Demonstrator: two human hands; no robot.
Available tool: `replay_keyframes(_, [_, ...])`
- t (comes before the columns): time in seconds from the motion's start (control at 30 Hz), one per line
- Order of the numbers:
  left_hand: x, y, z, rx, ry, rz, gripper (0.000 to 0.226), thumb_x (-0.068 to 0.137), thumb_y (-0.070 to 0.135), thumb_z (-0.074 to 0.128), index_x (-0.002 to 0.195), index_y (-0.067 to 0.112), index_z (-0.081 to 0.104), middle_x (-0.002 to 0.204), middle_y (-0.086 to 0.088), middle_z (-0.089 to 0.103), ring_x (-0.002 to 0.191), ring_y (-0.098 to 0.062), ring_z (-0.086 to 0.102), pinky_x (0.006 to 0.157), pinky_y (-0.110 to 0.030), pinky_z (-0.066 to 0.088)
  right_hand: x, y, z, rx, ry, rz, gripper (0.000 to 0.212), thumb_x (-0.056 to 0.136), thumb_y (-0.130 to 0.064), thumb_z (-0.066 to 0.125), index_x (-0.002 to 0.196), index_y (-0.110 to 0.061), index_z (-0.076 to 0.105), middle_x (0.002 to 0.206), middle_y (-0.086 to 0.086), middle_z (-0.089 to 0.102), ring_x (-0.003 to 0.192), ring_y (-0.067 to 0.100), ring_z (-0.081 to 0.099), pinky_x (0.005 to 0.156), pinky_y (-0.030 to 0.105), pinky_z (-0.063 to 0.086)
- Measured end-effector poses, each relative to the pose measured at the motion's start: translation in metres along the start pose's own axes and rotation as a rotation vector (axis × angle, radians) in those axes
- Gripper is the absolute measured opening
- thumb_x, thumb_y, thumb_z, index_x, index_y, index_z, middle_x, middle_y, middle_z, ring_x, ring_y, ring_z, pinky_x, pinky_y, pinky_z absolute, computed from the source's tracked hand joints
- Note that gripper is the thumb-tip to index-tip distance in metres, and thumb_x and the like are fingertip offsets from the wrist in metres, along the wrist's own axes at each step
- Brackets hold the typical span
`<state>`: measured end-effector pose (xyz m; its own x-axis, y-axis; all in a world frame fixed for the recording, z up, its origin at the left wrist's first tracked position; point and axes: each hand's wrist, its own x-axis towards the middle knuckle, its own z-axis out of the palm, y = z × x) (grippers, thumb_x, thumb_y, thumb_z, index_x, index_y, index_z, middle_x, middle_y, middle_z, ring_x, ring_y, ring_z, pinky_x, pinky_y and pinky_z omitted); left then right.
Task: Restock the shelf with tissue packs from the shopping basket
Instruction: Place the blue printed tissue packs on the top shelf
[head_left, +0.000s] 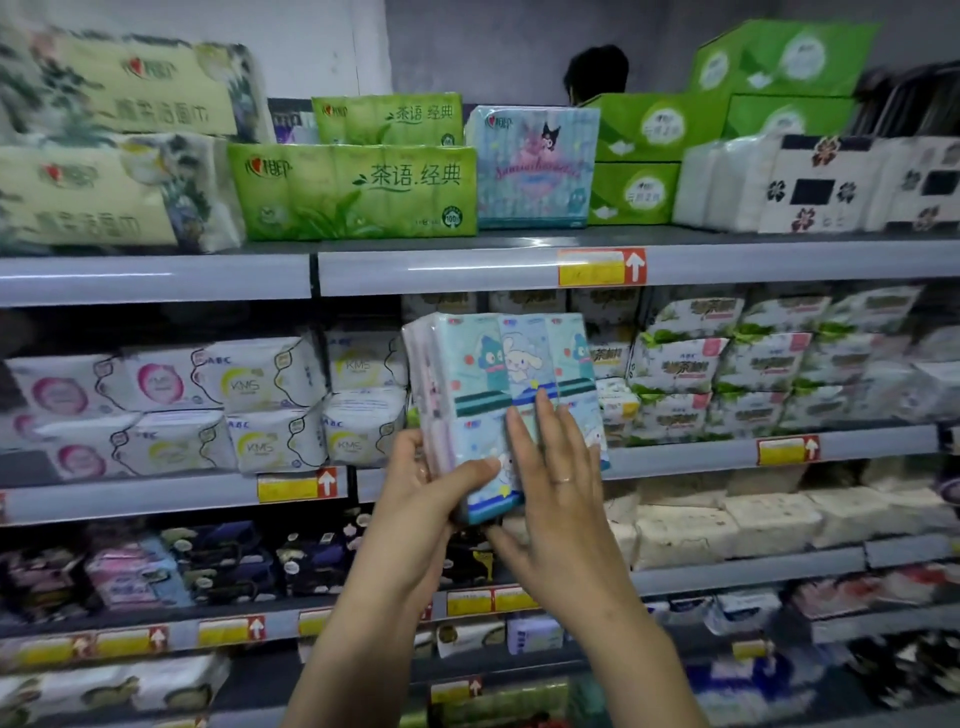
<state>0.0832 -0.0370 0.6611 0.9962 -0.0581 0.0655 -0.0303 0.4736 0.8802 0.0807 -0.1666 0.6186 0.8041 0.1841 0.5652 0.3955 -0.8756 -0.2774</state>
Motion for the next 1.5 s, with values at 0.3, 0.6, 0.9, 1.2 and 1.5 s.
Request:
replay_keyframes(0.3, [-0.020,-0.001,0.021,0.373,-0.035,0.164,0.051,0.074,0.011,0.077,0.112,0.023,0.046,0.108,0.008,0.068,0.092,0.000,0.068,0.074,-0.015,0.055,-0.003,0.013,0.015,0.091,0.334,-0.035,0.123,0.069,0.004,0.073,0.149,-0.037,-0.011,0.160,0.000,0.001,0.147,0.029,0.006,0.116,0.040,0.022])
replay_keyframes(0.6, [-0.040,0.011,0.034,0.622,-0.246,0.223,0.048,0.070,0.023,0.081,0.106,0.024,0.048,0.111,0.020,0.062,0.096,0.007,0.065,0.073,-0.014,0.054,-0.012,-0.003,0.001,0.681,0.551,0.326,0.080,0.072,-0.047,0.054,0.141,-0.047,0.014,0.140,0.006,0.048,0.120,0.016,0.054,0.087,0.020,0.050])
replay_keyframes(0.9, [-0.045,0.004,0.029,0.367,-0.049,0.238,0.035,0.076,0.026,0.070,0.109,0.025,0.058,0.112,0.012,0.062,0.092,0.013,0.062,0.068,-0.007,0.050,-0.015,-0.002,-0.011,1.640,0.656,0.574,0.066,0.053,-0.020,0.085,0.112,-0.024,0.056,0.105,-0.001,0.073,0.094,0.012,0.070,0.074,0.028,0.059])
replay_keyframes(1.2, [-0.029,0.004,-0.006,0.172,0.016,-0.108,0.047,0.073,0.030,0.067,0.118,0.018,0.056,0.116,0.000,0.067,0.110,-0.016,0.062,0.091,-0.043,0.053,-0.027,-0.001,-0.027,2.089,0.509,0.451,0.035,0.077,-0.004,0.059,0.104,-0.022,0.072,0.104,0.006,0.073,0.092,0.022,0.071,0.068,0.039,0.059])
replay_keyframes(1.5, [-0.036,0.002,-0.011,-0.115,-0.198,-0.191,0.077,0.053,0.034,0.084,0.122,0.012,0.060,0.115,-0.011,0.070,0.107,-0.026,0.067,0.084,-0.041,0.058,-0.038,-0.019,-0.019,2.112,0.414,0.435,0.090,0.032,-0.017,0.095,0.117,-0.024,0.067,0.117,0.012,0.068,0.104,0.029,0.067,0.078,0.044,0.057])
